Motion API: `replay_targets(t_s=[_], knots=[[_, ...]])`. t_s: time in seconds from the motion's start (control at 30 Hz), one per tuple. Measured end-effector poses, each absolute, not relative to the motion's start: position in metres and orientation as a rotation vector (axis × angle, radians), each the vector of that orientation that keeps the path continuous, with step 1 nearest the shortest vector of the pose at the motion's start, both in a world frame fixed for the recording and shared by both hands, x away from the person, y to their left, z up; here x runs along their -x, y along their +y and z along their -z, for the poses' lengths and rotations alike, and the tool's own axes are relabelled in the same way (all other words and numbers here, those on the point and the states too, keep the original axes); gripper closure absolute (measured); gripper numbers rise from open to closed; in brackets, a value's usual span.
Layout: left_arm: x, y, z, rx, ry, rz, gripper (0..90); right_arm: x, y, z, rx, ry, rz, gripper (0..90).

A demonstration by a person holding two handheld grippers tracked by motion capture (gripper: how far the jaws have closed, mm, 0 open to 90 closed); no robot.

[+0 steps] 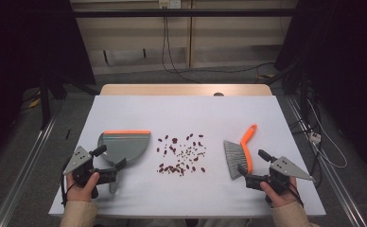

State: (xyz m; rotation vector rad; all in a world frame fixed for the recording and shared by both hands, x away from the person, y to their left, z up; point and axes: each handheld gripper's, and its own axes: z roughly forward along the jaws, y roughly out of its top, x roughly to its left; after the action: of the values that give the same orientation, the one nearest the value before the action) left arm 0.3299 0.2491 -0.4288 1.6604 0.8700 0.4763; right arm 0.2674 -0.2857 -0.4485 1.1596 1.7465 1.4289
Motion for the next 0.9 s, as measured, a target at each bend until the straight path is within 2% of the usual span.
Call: replay_targets(t_s=[0.9], knots=[[-0.330, 0.249, 0.427, -1.660, 0.863, -0.480, 3.0, -0.295, -0.292, 0.440, -1.265, 1.755, -1.281, 3.4]])
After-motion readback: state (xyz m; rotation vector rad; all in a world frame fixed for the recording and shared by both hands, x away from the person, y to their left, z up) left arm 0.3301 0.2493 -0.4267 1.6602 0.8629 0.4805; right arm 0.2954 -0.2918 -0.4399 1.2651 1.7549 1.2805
